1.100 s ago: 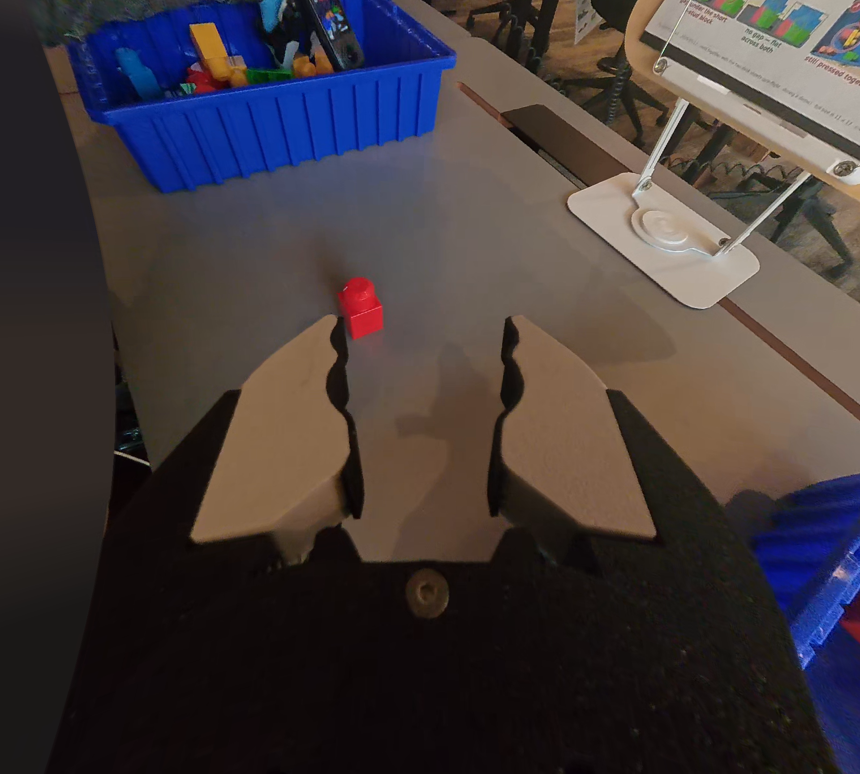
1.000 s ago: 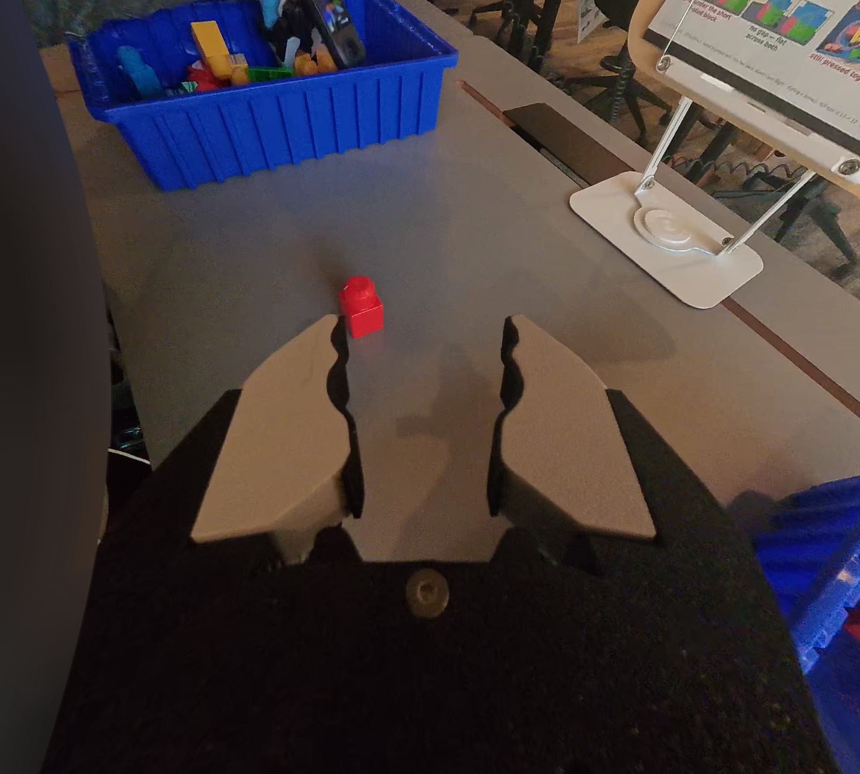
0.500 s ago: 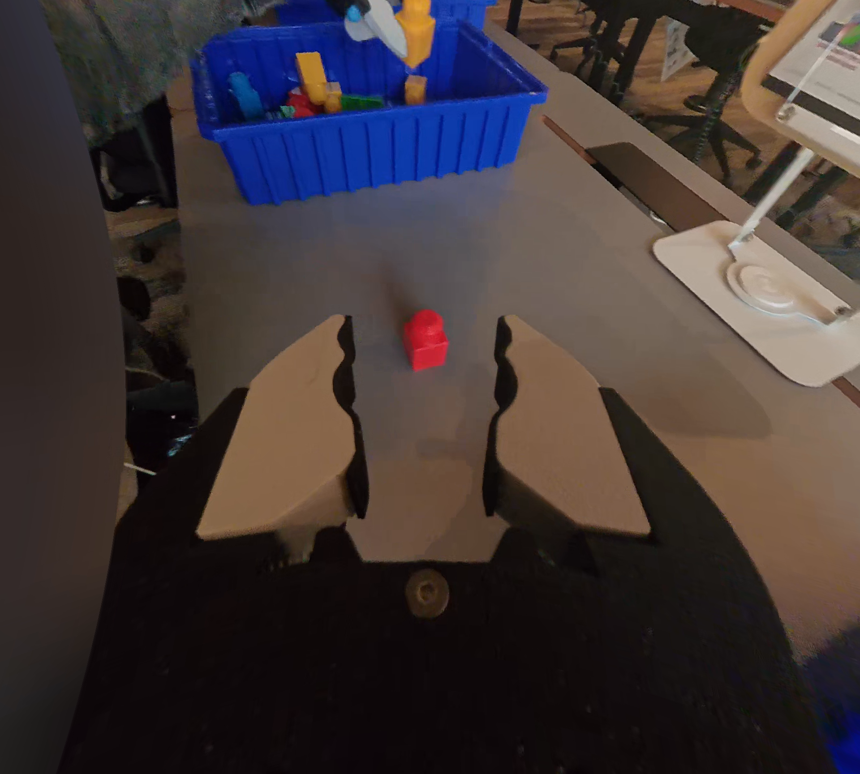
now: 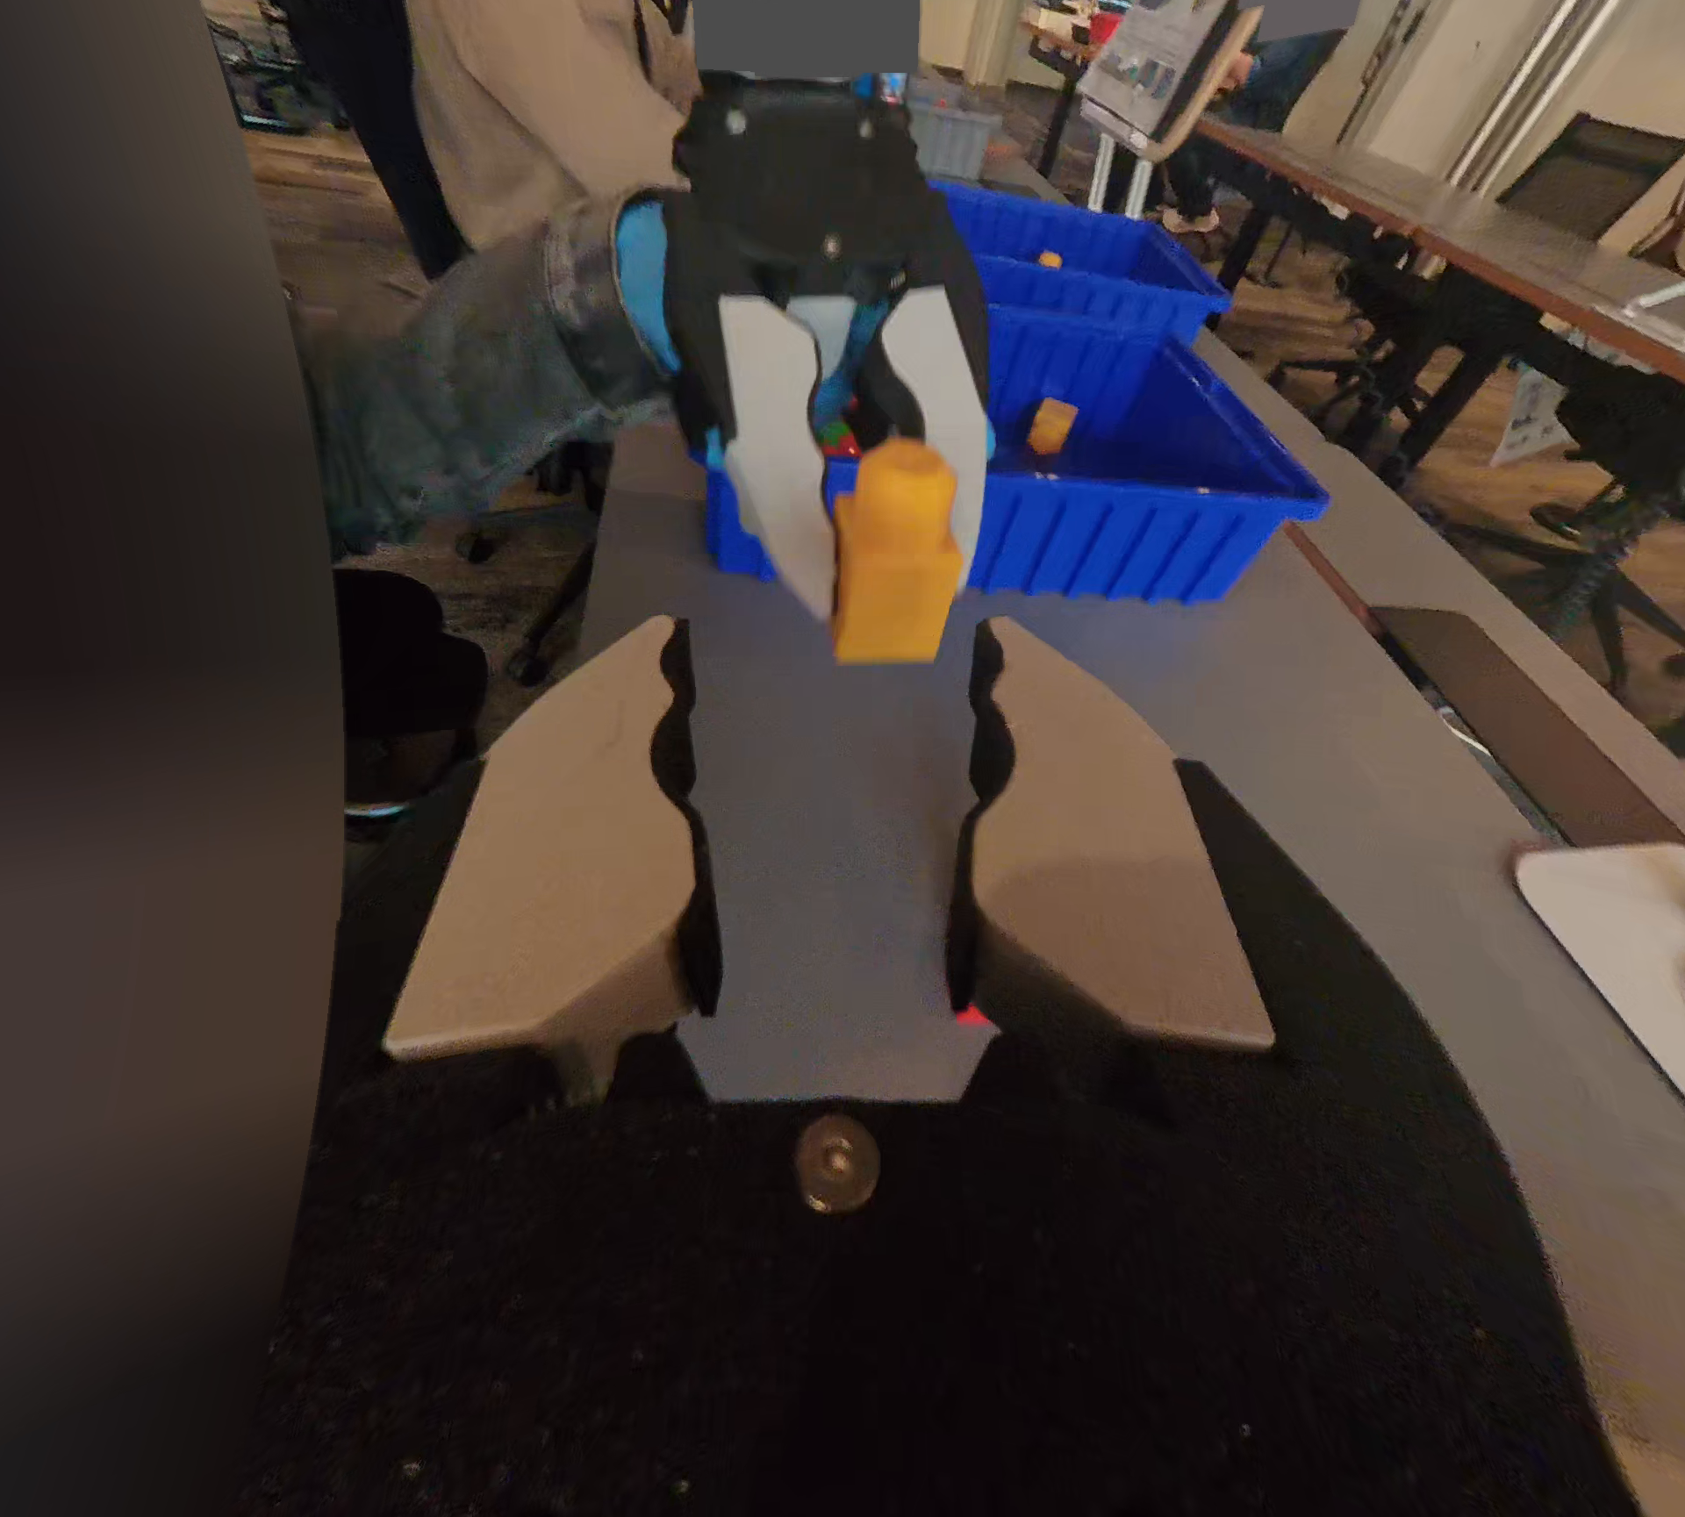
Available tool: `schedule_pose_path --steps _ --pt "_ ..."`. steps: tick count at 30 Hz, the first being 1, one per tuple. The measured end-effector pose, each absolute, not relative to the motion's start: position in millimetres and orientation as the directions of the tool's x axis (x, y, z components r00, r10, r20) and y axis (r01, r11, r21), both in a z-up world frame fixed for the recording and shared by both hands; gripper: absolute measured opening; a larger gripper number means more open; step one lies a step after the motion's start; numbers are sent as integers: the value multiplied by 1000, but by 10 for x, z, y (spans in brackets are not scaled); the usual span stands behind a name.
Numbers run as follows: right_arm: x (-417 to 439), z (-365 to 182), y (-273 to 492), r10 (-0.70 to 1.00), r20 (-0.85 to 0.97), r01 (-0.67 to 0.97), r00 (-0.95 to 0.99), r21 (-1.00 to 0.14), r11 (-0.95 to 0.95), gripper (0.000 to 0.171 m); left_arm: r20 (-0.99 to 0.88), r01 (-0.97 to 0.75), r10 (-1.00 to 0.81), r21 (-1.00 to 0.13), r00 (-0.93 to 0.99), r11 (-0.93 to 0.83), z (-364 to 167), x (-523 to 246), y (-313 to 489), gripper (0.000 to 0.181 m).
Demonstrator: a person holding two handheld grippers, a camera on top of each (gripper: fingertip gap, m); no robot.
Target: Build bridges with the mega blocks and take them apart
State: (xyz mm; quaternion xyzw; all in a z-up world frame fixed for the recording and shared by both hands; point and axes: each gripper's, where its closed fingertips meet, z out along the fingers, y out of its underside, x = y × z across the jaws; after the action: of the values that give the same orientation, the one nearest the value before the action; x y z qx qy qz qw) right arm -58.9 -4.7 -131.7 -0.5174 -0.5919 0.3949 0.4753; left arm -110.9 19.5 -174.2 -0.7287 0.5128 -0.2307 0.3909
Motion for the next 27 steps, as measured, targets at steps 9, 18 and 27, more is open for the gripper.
schedule_pose_path --steps 9,18,27 --pt "-730 -1442 -176 980 192 299 -62 -933 201 45 -79 -608 -959 -786 273 -109 -1847 -625 -123 37" --pt "-729 -1576 -218 977 185 357 -111 -910 213 29 -90 -641 -967 -763 237 -85 -1909 -561 -184 38" --pt "-549 -1621 31 948 298 322 -108 -892 317 28 -52 -583 -934 -793 354 -177 -1913 -723 -81 51"
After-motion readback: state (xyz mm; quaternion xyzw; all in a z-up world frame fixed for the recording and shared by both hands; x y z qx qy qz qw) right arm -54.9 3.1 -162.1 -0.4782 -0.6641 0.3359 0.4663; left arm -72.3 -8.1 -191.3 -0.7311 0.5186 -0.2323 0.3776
